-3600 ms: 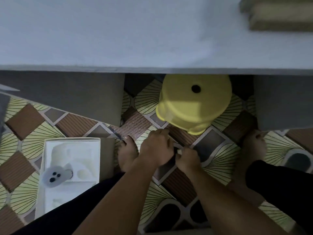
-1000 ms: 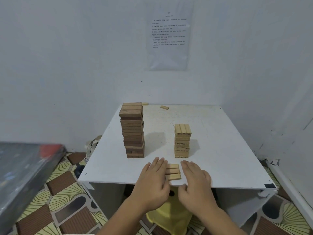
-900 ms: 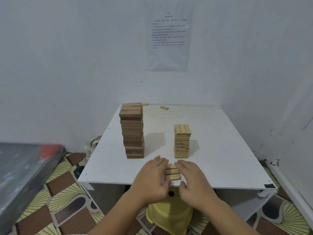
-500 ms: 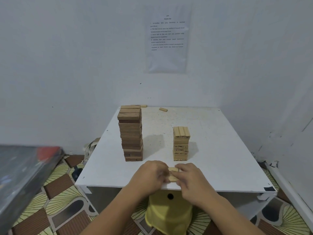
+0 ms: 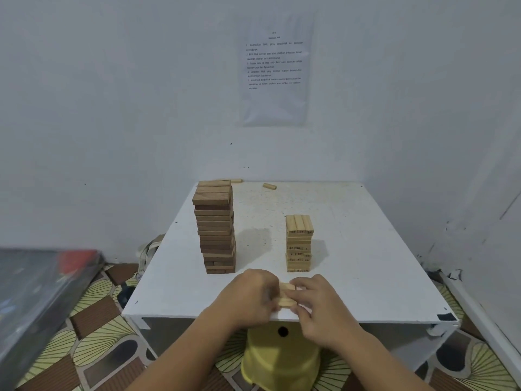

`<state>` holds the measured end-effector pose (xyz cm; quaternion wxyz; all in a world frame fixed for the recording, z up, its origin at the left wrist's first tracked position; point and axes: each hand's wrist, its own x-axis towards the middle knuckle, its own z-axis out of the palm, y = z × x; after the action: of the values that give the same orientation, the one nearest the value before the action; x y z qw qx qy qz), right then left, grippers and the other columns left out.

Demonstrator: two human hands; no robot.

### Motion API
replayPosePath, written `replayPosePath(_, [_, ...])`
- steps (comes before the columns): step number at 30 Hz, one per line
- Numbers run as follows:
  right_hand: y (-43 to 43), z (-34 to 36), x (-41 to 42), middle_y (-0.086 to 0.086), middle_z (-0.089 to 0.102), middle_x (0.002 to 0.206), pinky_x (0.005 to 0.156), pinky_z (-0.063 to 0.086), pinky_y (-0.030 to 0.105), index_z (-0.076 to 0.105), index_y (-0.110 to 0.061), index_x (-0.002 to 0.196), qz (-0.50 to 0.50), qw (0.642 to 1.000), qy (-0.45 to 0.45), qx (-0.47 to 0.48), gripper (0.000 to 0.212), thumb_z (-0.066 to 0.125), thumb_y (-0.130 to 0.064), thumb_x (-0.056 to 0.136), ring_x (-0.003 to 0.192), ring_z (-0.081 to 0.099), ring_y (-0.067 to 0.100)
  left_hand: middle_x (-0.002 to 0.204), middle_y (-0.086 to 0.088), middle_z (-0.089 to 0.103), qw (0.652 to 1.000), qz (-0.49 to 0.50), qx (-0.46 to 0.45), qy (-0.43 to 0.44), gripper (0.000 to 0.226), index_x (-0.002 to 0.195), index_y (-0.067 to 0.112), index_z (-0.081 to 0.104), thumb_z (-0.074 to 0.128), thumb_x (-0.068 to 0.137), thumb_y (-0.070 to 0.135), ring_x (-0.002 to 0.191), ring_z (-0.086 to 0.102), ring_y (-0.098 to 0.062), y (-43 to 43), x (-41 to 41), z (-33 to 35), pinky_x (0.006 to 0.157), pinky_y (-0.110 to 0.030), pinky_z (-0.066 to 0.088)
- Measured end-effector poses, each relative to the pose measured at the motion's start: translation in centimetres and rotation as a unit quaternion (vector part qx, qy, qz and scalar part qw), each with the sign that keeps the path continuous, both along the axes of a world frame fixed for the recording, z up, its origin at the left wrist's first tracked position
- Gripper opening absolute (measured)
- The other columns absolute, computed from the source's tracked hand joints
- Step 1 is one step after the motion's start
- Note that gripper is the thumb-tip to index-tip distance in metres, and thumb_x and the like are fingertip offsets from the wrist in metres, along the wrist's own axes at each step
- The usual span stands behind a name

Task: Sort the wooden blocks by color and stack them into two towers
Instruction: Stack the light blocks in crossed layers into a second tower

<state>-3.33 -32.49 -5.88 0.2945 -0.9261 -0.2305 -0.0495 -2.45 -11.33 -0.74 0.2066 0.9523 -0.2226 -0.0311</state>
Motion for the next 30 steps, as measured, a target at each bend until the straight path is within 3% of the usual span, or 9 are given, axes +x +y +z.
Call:
replayPosePath(3, [-0.3,0.7,0.3,-0.011,0.059,0.13,0.106,0.039,0.026,0.073,-0.023,0.124,0.019,1.0,0.003,-0.001,0.04,0.06,-0.035,0.087,0.119,0.045,0.011,0.096,0.008,0.056,1.0,-0.001,-0.008,-0.01,0.029,0.105,0.029,0.052,0.069,0.082,0.032,0.087,0.054,-0.014,-0.3,-0.2,0.2,0.073,-0.03,0.049])
replayPosePath(6, [-0.5,1.4,0.6,-0.015,0.059,0.122,0.098,0.035,0.014,0.071,-0.024,0.121,0.05,0.999,-0.01,-0.006,0.038,0.063,-0.036,0.085,0.112,0.042,0.002,0.097,0.008,0.051,1.0,-0.01,-0.024,-0.005,0.042,0.107,0.033,0.041,0.071,0.079,0.037,0.086,0.05,-0.013,-0.4,-0.5,0.2,0.073,-0.038,0.052])
replayPosePath(11, [-1.0,3.4,-0.2,-0.019,0.057,0.115,0.092,0.037,0.013,0.068,-0.028,0.115,0.079,0.997,-0.025,-0.008,0.033,0.065,-0.039,0.083,0.11,0.04,-0.002,0.103,0.012,0.053,0.997,-0.023,-0.068,-0.002,0.044,0.107,0.034,0.042,0.07,0.077,0.05,0.093,0.052,-0.012,-0.4,-1.8,1.3,0.08,-0.04,0.051])
replayPosePath(20, [-3.9,14.9,2.3,-0.026,0.062,0.11,0.085,0.038,0.009,0.07,-0.033,0.107,0.058,0.992,-0.102,0.05,0.031,0.07,-0.037,0.077,0.108,0.054,0.007,0.109,0.017,0.062,0.974,-0.021,-0.213,-0.069,0.039,0.11,0.035,0.055,0.079,0.079,0.034,0.11,0.059,-0.007,-1.9,0.6,11.1,0.091,-0.029,0.052])
replayPosePath(24, [-4.3,16.7,6.4,-0.026,0.065,0.109,0.08,0.034,0.011,0.068,-0.039,0.104,0.038,0.994,-0.079,0.062,0.031,0.066,-0.041,0.073,0.105,0.053,0.004,0.111,0.018,0.061,0.972,0.018,-0.221,-0.076,0.038,0.109,0.035,0.055,0.081,0.08,0.034,0.112,0.056,-0.002,-3.1,4.4,12.3,0.09,-0.023,0.048])
replayPosePath(26, [-4.3,16.4,7.9,-0.027,0.065,0.11,0.08,0.034,0.012,0.067,-0.041,0.103,0.028,0.996,-0.051,0.062,0.032,0.064,-0.045,0.072,0.108,0.051,0.0,0.116,0.018,0.057,0.975,0.033,-0.211,-0.063,0.039,0.111,0.037,0.054,0.078,0.08,0.037,0.117,0.048,0.003,-3.4,5.8,11.7,0.083,-0.012,0.044])
replayPosePath(28, [-4.1,15.7,8.9,-0.027,0.064,0.11,0.084,0.036,0.014,0.067,-0.041,0.104,0.022,0.997,-0.034,0.06,0.029,0.069,-0.038,0.076,0.111,0.048,-0.003,0.122,0.017,0.053,0.976,0.043,-0.208,-0.047,0.043,0.112,0.04,0.052,0.074,0.076,0.045,0.123,0.041,0.008,-3.4,6.8,11.0,0.076,-0.003,0.041])
replayPosePath(30, [-3.9,15.0,9.5,-0.028,0.063,0.109,0.087,0.037,0.014,0.066,-0.042,0.106,0.023,0.998,-0.033,0.052,0.029,0.072,-0.03,0.081,0.111,0.046,-0.004,0.122,0.016,0.052,0.977,0.047,-0.206,-0.042,0.044,0.112,0.041,0.051,0.07,0.073,0.049,0.125,0.038,0.009,-3.4,7.5,10.2,0.082,-0.007,0.04])
